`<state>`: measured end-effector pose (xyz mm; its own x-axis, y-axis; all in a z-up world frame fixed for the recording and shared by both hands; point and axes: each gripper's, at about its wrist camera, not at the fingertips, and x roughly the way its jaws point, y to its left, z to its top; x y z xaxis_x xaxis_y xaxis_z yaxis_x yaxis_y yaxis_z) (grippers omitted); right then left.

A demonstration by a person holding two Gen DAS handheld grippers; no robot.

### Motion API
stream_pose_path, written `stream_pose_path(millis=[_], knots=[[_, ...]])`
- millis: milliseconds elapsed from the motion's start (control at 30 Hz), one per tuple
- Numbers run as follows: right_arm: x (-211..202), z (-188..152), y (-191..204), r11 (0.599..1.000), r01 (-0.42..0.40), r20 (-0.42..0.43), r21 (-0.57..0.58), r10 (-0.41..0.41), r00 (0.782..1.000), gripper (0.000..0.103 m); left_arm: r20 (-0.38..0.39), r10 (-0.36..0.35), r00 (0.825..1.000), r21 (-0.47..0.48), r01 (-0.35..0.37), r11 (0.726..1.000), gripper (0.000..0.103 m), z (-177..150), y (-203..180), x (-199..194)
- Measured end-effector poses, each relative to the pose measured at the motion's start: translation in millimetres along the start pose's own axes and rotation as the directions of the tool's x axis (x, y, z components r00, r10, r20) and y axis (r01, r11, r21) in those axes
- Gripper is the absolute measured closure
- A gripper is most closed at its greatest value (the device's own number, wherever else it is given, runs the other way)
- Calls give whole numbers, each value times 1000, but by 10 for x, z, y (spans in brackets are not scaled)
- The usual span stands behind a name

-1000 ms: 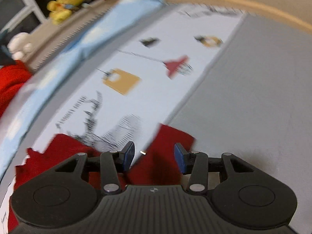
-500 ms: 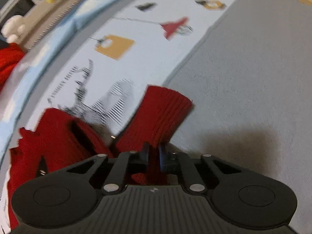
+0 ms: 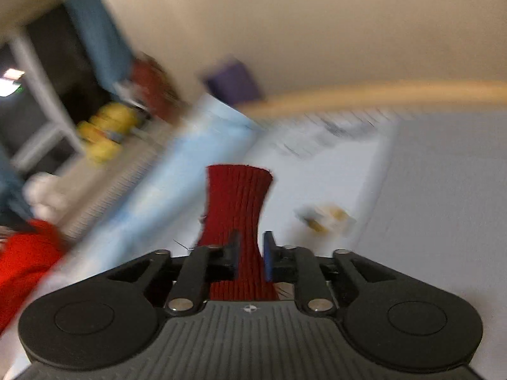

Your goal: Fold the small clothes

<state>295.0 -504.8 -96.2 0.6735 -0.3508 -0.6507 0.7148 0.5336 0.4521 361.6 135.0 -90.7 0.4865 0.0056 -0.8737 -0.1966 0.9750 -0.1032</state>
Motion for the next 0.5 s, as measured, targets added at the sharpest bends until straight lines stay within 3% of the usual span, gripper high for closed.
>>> stream_pose_path(millis=[100, 167, 300, 500], knots=[[246, -219, -136, 997, 27, -188, 73, -13, 982, 73, -2, -2, 1000, 9, 2, 1000, 65, -19, -43, 3], [372, -339, -144, 995, 9, -255, 103, 18, 967, 67, -9, -3, 1000, 15, 3, 1000, 65, -38, -76, 23], [536, -411, -89, 994, 1, -249, 106, 26, 968, 54, -21, -5, 1000, 22, 6, 1000, 65, -53, -144, 65], [847, -372, 126, 998, -66, -211, -5, 63, 975, 54, -23, -11, 1000, 36, 12, 999, 65, -68, -196, 80]])
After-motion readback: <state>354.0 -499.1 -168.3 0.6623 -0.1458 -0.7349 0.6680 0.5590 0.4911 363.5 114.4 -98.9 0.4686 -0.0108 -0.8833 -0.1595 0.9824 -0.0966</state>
